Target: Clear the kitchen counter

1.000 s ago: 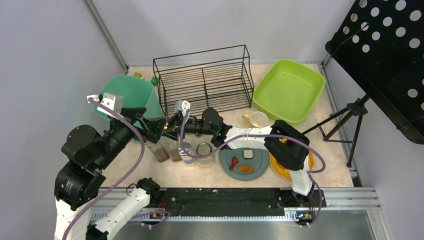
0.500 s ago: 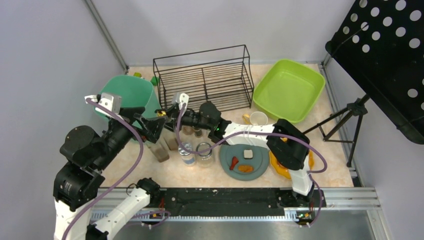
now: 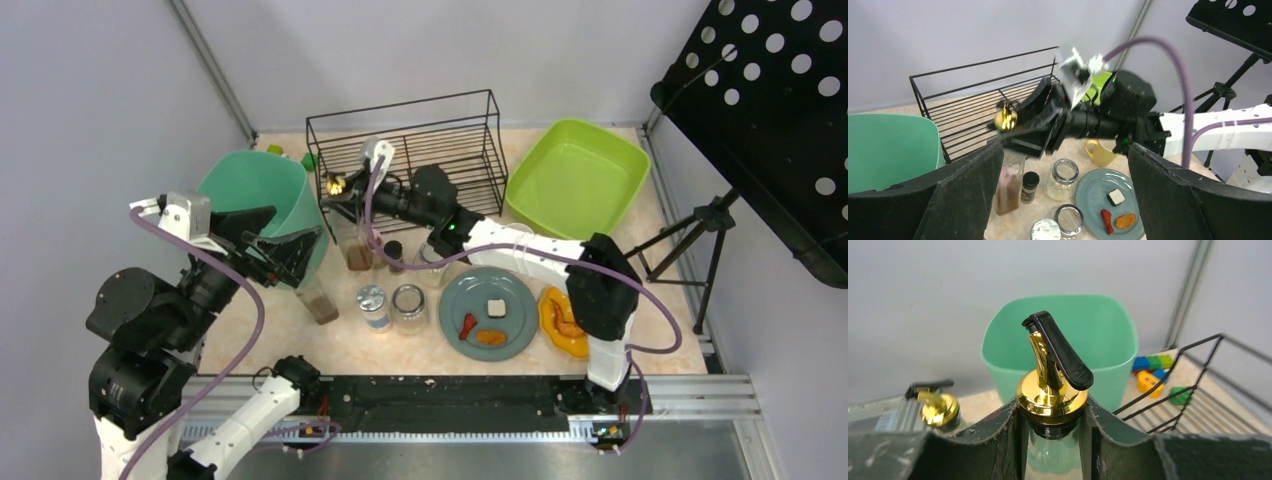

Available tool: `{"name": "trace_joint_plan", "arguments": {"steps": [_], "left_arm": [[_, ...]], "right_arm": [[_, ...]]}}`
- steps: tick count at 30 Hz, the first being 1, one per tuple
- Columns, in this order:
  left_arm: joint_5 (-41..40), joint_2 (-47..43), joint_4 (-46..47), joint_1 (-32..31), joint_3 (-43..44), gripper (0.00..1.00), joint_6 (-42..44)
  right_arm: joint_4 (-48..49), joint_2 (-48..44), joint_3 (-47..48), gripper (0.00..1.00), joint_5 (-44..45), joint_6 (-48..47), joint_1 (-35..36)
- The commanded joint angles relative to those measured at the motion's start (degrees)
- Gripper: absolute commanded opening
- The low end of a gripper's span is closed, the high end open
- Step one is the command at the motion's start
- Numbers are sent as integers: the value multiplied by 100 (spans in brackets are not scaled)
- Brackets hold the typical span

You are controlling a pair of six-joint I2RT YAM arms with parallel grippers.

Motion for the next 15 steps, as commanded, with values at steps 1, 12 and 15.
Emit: {"name": "trace_joint_plan", "arguments": {"steps": [1, 12, 15], "left_arm": [[58, -4, 385, 3, 2, 99, -74], [46, -67, 499, -1, -246, 99, -129], [11, -92, 530, -4, -364, 99, -145]], "right_arm": [[16, -787, 1058, 0, 207, 192, -244], [-1657, -432, 3155, 0, 1421, 181, -811], [-2056, -145, 3910, 0, 1765, 3, -933]]}}
